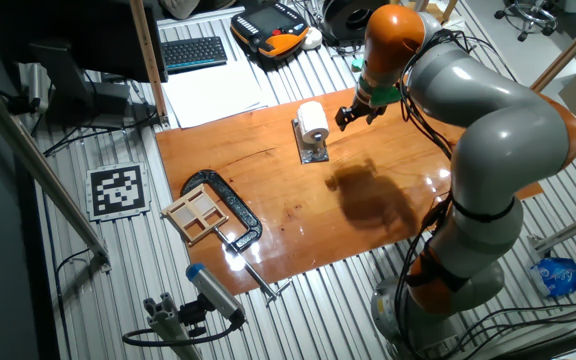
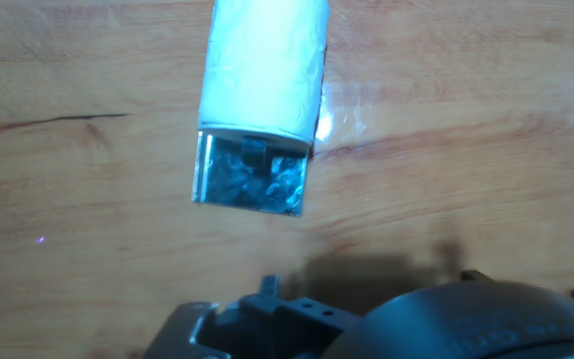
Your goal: Take the roll of paper down from the shelf
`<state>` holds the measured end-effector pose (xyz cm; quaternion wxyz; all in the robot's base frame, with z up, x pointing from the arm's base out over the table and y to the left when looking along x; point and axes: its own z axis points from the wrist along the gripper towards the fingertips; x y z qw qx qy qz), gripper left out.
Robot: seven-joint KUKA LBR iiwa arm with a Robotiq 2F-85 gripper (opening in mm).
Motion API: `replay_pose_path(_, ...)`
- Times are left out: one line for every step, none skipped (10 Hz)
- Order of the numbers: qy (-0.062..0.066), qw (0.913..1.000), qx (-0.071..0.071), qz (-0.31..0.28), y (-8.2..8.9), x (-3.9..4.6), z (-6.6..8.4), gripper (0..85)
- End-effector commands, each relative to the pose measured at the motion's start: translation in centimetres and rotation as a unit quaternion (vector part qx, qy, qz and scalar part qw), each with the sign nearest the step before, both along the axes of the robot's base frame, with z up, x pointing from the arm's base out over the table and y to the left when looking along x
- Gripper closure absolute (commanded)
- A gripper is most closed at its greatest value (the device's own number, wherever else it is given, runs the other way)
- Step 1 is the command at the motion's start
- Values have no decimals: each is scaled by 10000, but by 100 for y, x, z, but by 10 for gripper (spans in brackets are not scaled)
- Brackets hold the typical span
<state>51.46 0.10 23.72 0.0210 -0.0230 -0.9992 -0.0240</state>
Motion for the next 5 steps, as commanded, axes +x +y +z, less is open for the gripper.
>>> replay_pose_path(-24, 9870, 255, -1586, 5, -3, 10, 340)
replay_pose_path(-24, 9870, 255, -1586, 5, -3, 10, 340)
replay_pose_path(-27, 9870, 240, -1586, 5, -2, 13, 340)
replay_pose_path(-27, 9870, 240, -1586, 6, -2, 16, 340)
replay_pose_path(-27, 9870, 240, -1586, 7, 2, 19, 340)
